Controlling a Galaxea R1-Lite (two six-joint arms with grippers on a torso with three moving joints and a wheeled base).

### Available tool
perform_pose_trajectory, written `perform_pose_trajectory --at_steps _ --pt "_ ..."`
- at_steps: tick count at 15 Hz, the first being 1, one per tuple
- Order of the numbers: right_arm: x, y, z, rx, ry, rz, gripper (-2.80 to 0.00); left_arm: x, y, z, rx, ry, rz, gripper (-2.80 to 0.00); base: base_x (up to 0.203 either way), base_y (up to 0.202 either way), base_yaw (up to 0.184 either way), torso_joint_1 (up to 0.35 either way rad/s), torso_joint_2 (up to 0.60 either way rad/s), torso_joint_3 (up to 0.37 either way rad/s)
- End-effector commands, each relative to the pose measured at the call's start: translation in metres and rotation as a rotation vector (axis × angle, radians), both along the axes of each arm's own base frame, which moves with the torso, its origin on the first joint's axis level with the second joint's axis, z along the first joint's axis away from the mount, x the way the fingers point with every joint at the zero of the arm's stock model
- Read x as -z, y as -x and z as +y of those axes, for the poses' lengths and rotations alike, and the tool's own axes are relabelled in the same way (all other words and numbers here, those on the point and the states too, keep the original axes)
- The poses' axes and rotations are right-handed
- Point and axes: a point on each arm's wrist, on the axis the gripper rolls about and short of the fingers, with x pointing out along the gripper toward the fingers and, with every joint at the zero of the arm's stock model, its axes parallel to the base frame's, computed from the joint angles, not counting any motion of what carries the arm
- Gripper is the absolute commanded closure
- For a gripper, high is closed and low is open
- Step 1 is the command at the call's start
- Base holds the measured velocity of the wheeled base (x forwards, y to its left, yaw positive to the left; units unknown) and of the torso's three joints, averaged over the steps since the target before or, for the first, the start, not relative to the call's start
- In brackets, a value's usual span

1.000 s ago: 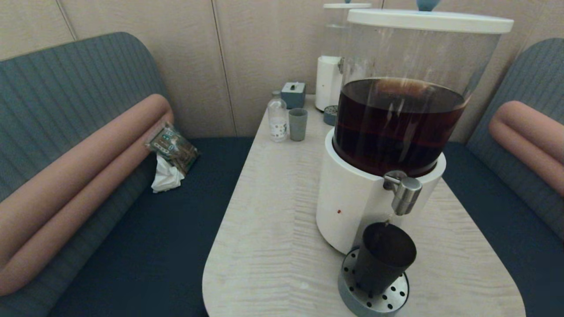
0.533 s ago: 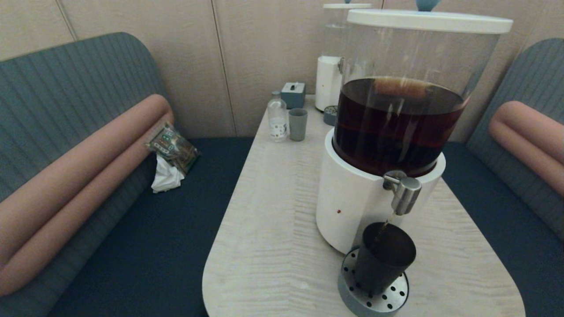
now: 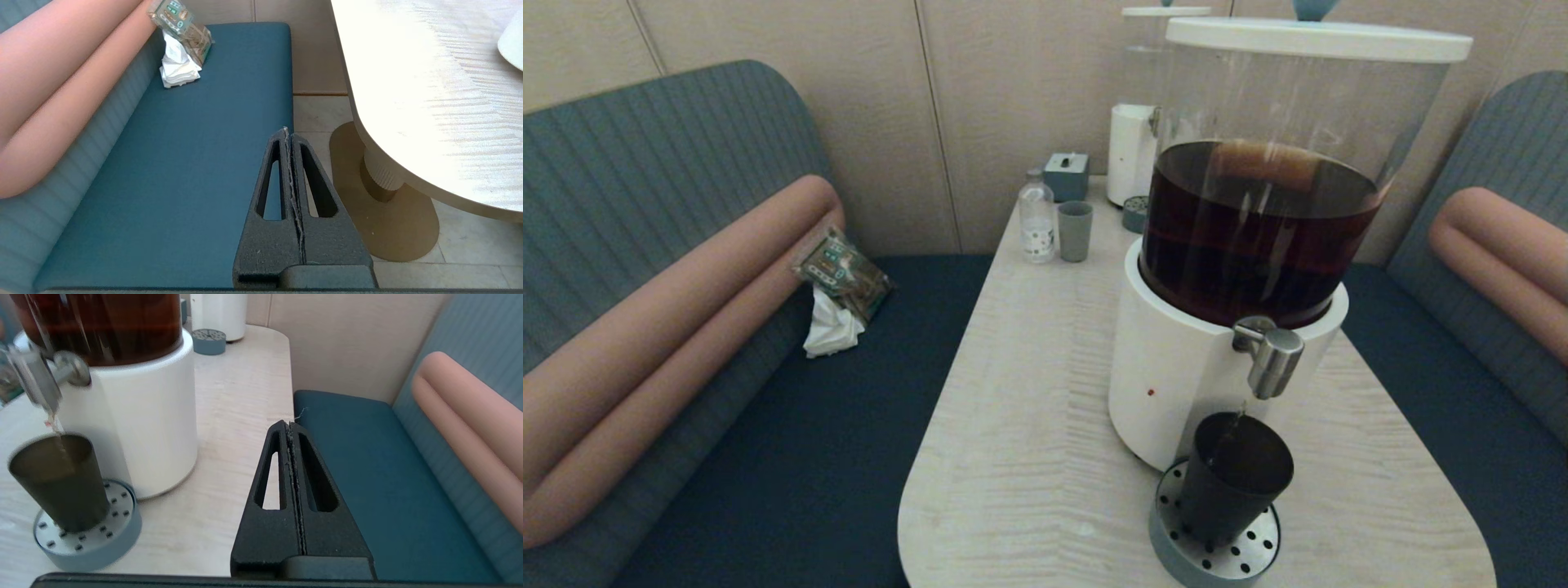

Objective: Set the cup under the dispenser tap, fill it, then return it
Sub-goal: Turn off the faucet

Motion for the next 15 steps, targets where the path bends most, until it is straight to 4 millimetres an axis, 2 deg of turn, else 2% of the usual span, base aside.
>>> perform_pose_trajectory --at_steps 1,3,5,7,13,15 --pt "0.015 0.009 0.0 0.019 0.0 -0.033 0.0 0.0 0.0 0.0 0.0 0.0 0.001 0.0 0.0 0.0 0.0 0.0 0.0 0.0" --pt "0.028 0.012 0.002 0.03 0.005 -0.09 0.0 0.0 0.0 0.0 0.0 0.0 0.0 0.0 0.0 0.0 0.0 0.0 0.0 0.0" --pt "0.039 0.006 0.002 0.039 0.006 -0.132 0.0 0.0 0.0 0.0 0.0 0.0 -0.001 0.0 0.0 0.0 0.0 0.0 0.0 0.0" --pt "0.054 0.005 0.001 0.04 0.027 -0.133 0.0 0.0 0.0 0.0 0.0 0.0 0.001 0.0 0.0 0.0 0.0 0.0 0.0 0.0" --pt "0.084 0.013 0.001 0.041 0.047 -0.18 0.0 0.0 0.0 0.0 0.0 0.0 -0.001 0.0 0.0 0.0 0.0 0.0 0.0 0.0" --pt "0.103 0.007 0.001 0.046 0.077 -0.165 0.0 0.0 0.0 0.0 0.0 0.0 0.001 0.0 0.0 0.0 0.0 0.0 0.0 0.0"
